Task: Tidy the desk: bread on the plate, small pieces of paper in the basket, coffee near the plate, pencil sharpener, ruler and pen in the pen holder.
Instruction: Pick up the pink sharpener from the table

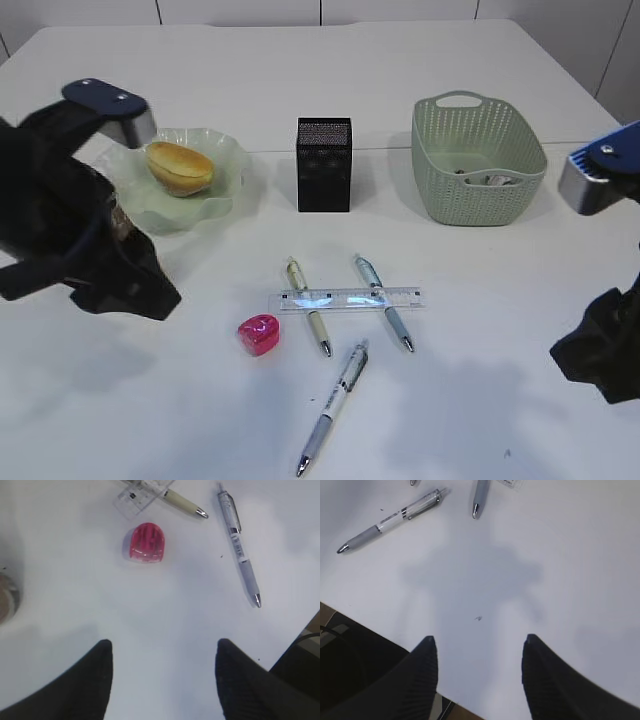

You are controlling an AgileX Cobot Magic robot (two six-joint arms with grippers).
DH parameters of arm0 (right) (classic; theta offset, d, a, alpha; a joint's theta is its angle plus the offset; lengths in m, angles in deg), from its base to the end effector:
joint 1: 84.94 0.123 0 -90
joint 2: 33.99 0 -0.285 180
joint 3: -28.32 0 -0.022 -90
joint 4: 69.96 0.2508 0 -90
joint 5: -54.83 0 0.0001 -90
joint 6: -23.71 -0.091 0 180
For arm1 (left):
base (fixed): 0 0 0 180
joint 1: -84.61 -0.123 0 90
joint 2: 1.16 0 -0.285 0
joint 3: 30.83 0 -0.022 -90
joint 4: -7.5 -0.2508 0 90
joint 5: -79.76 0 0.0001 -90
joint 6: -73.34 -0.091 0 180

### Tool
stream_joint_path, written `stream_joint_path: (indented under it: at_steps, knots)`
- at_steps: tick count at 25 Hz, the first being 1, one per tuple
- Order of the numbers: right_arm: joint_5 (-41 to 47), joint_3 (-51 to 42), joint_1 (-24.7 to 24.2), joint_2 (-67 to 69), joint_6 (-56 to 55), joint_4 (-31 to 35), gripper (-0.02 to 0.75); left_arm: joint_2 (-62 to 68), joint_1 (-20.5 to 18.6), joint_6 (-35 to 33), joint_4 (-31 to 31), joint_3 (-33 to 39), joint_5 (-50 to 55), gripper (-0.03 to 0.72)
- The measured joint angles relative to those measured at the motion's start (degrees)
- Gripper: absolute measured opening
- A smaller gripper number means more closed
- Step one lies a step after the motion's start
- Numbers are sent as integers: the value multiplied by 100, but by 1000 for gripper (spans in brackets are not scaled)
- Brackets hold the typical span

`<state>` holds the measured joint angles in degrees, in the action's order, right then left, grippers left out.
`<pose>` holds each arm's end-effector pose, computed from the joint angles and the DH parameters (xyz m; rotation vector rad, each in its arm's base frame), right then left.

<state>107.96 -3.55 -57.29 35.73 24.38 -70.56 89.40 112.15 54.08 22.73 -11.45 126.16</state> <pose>0.1687 0.0875 0.2792 -0.6681 2.6237 0.1288 0.2432 -0.1463 0.2619 0.9007 2.5738 -0.3562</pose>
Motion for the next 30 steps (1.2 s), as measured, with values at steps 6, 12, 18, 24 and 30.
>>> stream_joint_path:
  at_steps: [6, 12, 18, 24, 30]
  knots:
    - [-111, -382, 0, -225, 10, -114, 424, 869, 164, 121, -35, -491, 173, 454]
    - [-122, -443, 0, -238, 10, -128, 424, 1479, 164, 211, -114, -1030, 386, 454]
    - [-122, -443, 0, -238, 10, -131, 424, 1978, 312, 493, -347, -1385, 460, 454]
    - [-122, -443, 0, -238, 10, -140, 424, 2603, 606, 899, -812, -1634, 536, 454]
    - [-122, -443, 0, -238, 10, -140, 424, 3064, 712, 1060, -920, -1962, 563, 463]
